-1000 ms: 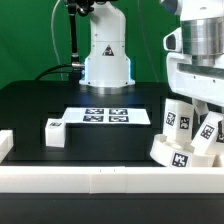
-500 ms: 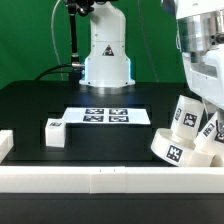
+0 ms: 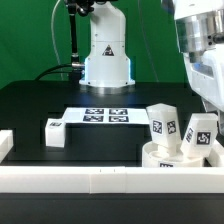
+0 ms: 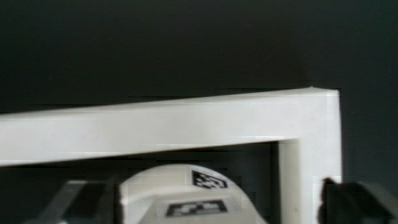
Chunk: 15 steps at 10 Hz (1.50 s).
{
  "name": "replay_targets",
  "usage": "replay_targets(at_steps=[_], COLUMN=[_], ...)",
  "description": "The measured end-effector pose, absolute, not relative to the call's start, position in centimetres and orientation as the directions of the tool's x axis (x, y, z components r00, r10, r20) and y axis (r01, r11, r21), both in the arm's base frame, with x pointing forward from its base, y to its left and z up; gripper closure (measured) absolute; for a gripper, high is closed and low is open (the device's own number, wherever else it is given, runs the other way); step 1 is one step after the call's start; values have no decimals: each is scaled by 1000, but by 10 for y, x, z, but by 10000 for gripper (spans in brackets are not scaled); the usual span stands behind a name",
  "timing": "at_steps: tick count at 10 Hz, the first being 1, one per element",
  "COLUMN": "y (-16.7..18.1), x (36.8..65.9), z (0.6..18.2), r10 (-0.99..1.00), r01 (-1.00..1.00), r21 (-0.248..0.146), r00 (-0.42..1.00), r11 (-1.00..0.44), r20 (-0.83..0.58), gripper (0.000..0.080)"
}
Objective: Assemble stool
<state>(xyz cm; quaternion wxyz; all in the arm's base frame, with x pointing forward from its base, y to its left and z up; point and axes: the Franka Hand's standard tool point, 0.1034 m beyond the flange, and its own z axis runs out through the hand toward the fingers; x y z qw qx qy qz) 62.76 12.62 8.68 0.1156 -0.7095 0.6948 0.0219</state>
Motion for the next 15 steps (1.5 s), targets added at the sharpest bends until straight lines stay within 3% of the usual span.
replay_targets(at_steps=[1, 2, 6, 7, 9, 15], y=[119, 115, 116, 106, 72, 69], x=[631, 632, 631, 629, 633, 631], z=[97, 104, 99, 99, 105, 104], r10=[-979, -979, -977, -933, -862, -835], r01=[-987, -984, -981, -935, -858, -829], r21=[-155, -166, -164, -169, -210, -207], r00=[81, 91, 129, 335, 496, 544], r11=[-52, -61, -100, -312, -469, -519], r20=[-185, -182, -173, -129, -103, -86], gripper=[169, 156, 151, 151, 151, 151])
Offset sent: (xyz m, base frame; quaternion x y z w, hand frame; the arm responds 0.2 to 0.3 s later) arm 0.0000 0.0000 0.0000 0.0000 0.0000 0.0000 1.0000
